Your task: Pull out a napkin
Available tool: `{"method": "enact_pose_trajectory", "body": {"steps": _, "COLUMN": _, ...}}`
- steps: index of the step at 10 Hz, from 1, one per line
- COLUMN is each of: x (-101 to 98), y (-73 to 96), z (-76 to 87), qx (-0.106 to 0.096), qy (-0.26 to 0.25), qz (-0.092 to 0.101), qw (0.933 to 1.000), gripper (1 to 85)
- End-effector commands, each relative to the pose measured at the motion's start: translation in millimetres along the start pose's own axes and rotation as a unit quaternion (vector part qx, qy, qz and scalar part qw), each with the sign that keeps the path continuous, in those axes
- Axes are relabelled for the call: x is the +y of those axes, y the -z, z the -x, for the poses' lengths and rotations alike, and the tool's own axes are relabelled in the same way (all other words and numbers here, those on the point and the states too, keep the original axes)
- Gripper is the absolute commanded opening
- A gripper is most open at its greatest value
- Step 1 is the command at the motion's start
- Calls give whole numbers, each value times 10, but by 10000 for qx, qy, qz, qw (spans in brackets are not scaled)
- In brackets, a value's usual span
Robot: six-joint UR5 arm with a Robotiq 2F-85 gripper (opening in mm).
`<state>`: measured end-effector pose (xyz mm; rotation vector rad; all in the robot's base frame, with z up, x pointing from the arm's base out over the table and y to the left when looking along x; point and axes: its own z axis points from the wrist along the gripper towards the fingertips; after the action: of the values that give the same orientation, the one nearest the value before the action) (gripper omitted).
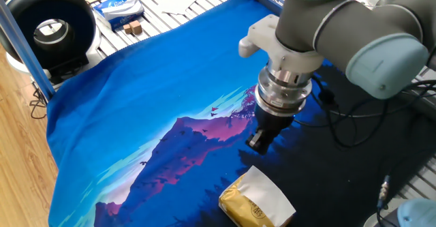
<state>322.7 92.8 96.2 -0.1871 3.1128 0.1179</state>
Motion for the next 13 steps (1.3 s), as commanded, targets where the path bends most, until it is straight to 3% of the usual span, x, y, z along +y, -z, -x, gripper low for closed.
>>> {"method": "enact_pose_trajectory", "body": {"steps": 1, "x": -15, "y": 13, "z": 111, "qx": -227, "qy": -175, "qz": -11, "qw": 9996, "gripper": 70}}
{"method": "enact_pose_trajectory", "body": {"steps": 2, "x": 151, "y": 11, "z": 42, "qx": -151, "qy": -200, "qz": 305, "qw": 9992, "gripper": 160}}
{"method": "enact_pose_trajectory", "body": {"steps": 3, "x": 282, "y": -15, "z": -69, "qx": -368, "qy": -95, "qz": 556, "qw": 9977, "gripper": 423}}
{"method": "enact_pose_trajectory", "body": {"steps": 4, "x": 316, "y": -49, "z": -313, "qx": -308, "qy": -79, "qz": 632, "qw": 9975, "gripper": 527}}
{"method": "enact_pose_trajectory", "body": {"steps": 5, "x": 343, "y": -97, "z": -566, "qx": -188, "qy": -64, "qz": 653, "qw": 9977, "gripper": 533}}
{"method": "enact_pose_trajectory", "body": {"steps": 6, "x": 380, "y": -135, "z": -656, "qx": -137, "qy": -54, "qz": 744, "qw": 9971, "gripper": 537}}
{"method": "enact_pose_trajectory", "body": {"steps": 8, "x": 520, "y": -158, "z": -736, "qx": -27, "qy": -124, "qz": 980, "qw": 9951, "gripper": 540}}
{"method": "enact_pose_trajectory", "body": {"steps": 10, "x": 508, "y": -312, "z": -756, "qx": -11, "qy": -215, "qz": 904, "qw": 9957, "gripper": 497}}
{"method": "enact_pose_trajectory", "body": {"steps": 13, "x": 512, "y": -356, "z": -785, "qx": 42, "qy": -272, "qz": 970, "qw": 9949, "gripper": 423}}
